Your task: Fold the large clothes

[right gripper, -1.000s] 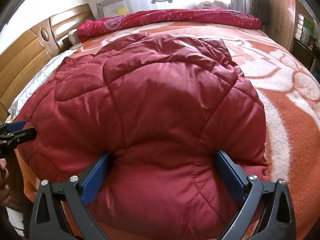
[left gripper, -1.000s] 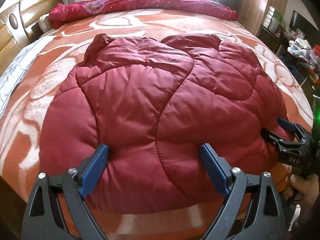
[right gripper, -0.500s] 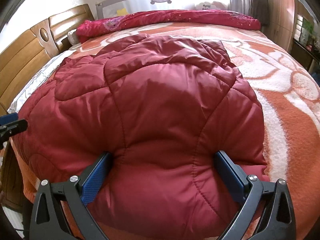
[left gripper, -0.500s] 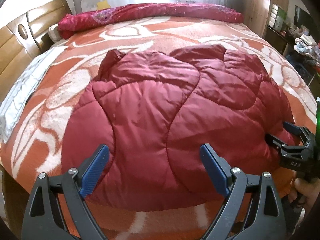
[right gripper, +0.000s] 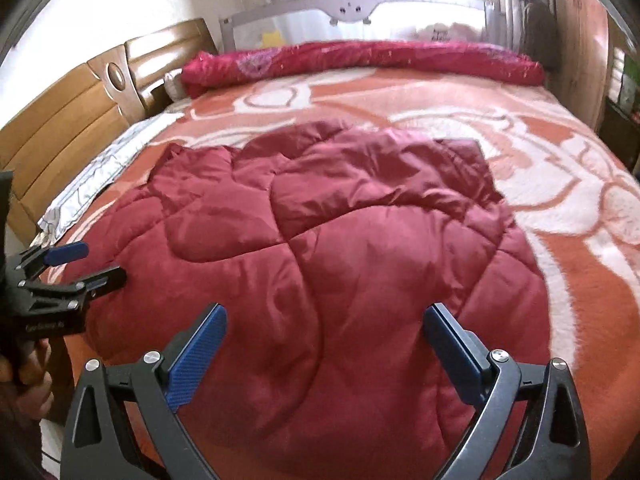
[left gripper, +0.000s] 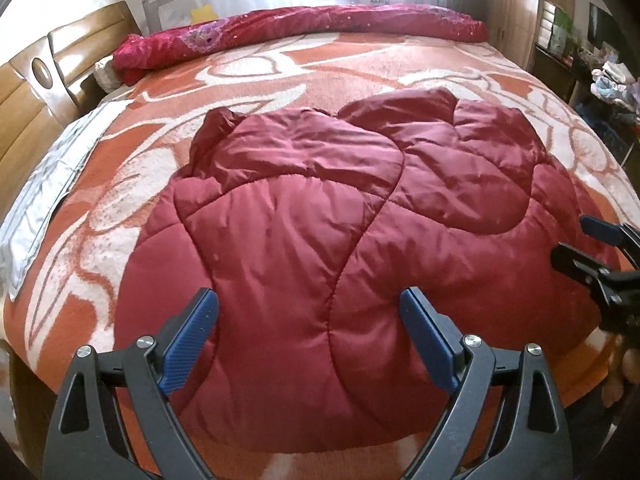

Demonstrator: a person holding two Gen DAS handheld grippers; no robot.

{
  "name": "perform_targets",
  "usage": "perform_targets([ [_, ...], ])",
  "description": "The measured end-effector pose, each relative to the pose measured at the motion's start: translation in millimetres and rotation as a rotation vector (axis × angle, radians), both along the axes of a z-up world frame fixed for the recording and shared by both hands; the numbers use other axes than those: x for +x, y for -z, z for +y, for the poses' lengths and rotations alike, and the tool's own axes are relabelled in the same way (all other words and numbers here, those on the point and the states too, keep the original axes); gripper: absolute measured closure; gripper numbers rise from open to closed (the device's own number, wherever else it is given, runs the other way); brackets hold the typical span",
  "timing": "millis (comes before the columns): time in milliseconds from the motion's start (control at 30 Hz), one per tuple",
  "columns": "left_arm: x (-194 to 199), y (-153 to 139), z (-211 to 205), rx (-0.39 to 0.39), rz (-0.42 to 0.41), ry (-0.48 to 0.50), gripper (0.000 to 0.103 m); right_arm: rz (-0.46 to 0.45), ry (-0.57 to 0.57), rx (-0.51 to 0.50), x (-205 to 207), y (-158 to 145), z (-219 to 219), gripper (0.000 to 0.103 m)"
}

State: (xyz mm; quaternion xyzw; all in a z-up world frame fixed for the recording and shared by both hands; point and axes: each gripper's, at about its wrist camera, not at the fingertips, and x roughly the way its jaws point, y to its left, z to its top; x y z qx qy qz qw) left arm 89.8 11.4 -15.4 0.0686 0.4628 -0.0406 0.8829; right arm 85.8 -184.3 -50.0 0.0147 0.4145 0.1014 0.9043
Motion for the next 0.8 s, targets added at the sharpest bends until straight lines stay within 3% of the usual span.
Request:
perform_targets([
  [367, 14, 16, 2, -0.018, 0.026, -0.002, 0.0, 0.062, 0.034, -0.032, 32, 21, -8, 0.002],
  [800, 22, 20, 3, -0.028, 0.035, -0.005, 0.0, 0.066, 0.038, -0.033, 33, 24, -8, 0.001],
])
